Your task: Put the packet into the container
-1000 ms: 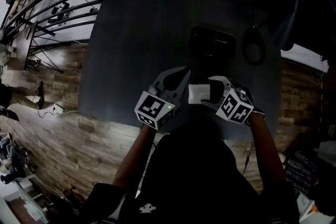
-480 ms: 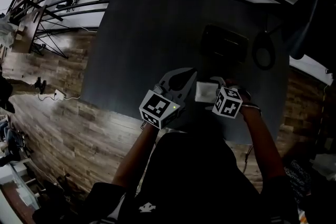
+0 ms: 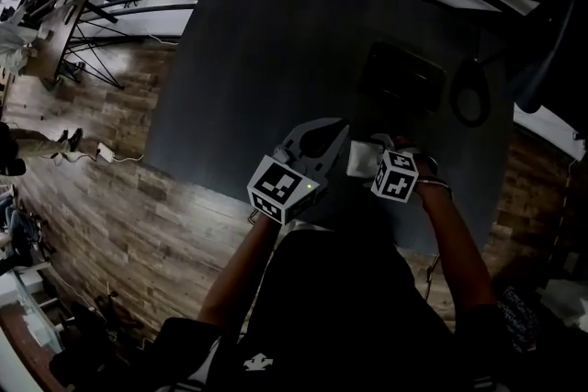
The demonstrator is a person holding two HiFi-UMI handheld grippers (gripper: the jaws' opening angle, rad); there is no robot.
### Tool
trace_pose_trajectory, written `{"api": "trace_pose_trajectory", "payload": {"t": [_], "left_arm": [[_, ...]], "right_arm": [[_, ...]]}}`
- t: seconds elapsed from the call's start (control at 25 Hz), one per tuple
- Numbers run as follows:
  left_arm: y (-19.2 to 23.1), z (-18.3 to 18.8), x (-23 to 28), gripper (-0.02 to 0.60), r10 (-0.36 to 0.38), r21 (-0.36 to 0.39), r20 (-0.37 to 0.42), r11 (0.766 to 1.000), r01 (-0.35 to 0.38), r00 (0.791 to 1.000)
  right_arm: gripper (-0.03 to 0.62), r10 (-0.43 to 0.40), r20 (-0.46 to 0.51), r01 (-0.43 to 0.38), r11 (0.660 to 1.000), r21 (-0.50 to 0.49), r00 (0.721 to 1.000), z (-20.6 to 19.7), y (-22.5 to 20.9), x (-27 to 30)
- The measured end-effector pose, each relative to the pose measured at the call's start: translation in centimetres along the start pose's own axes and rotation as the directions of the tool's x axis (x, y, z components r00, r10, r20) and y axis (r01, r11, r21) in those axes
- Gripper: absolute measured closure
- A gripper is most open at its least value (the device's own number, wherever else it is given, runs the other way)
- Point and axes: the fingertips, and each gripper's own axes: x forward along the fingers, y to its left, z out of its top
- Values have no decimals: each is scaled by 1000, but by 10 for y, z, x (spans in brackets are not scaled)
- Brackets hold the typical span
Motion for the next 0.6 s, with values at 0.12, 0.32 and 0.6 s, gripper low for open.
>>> {"api": "trace_pose_trajectory", "payload": {"t": [0.12, 0.32, 0.6], "left_arm": [[2, -1, -2, 586, 3, -3, -3, 1000, -3, 1000], [2, -3, -1, 586, 1, -9, -5, 1000, -1, 1000], [1, -3, 3, 586, 0, -11, -5, 1000, 0, 1000]], "right_arm": [[105, 1, -4, -1, 1000, 4, 1000, 0, 0, 3], [137, 2, -8, -2, 1000, 4, 1000, -2, 1, 4], [191, 6, -25, -6, 1000, 1, 1000, -3, 1, 2]]}}
